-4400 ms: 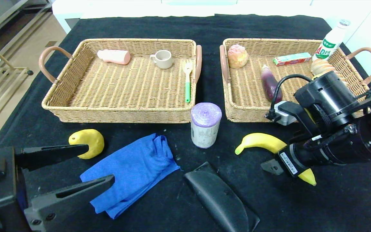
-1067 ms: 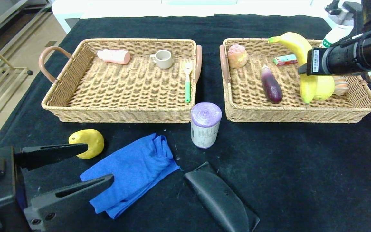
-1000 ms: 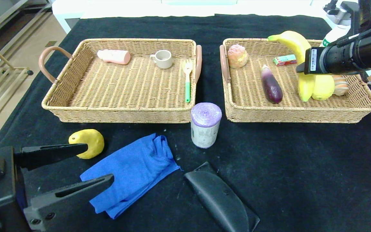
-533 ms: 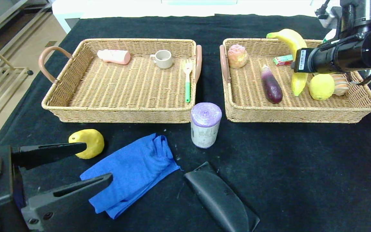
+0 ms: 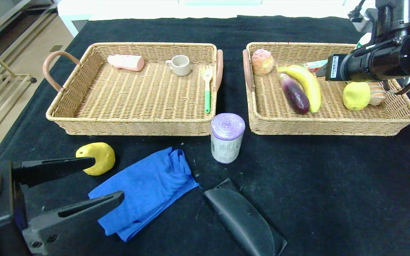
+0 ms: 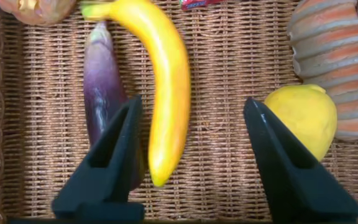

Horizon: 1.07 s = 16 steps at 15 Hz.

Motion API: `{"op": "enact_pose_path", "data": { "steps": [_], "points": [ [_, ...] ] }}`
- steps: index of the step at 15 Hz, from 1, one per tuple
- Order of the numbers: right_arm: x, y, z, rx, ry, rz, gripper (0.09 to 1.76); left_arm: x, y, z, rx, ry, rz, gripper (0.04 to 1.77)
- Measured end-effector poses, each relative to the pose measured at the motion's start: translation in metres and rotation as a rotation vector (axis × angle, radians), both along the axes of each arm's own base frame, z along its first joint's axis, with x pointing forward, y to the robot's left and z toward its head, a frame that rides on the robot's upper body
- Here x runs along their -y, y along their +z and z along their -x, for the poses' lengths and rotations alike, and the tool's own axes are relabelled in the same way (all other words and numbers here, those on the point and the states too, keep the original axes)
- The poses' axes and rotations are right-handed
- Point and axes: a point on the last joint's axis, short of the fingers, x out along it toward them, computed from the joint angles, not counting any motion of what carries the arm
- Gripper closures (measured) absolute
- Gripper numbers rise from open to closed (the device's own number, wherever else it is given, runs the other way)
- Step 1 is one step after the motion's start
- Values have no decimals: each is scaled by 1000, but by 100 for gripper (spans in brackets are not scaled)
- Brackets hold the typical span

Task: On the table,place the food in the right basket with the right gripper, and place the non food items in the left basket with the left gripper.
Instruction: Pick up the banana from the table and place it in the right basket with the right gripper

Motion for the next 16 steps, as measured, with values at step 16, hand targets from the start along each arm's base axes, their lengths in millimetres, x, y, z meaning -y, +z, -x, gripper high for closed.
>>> {"op": "enact_pose_path", "data": {
  "steps": [16],
  "points": [
    [-12, 3, 100, -86, 270, 88, 21, -1, 0, 0, 2, 5, -1, 9]
  ]
}}
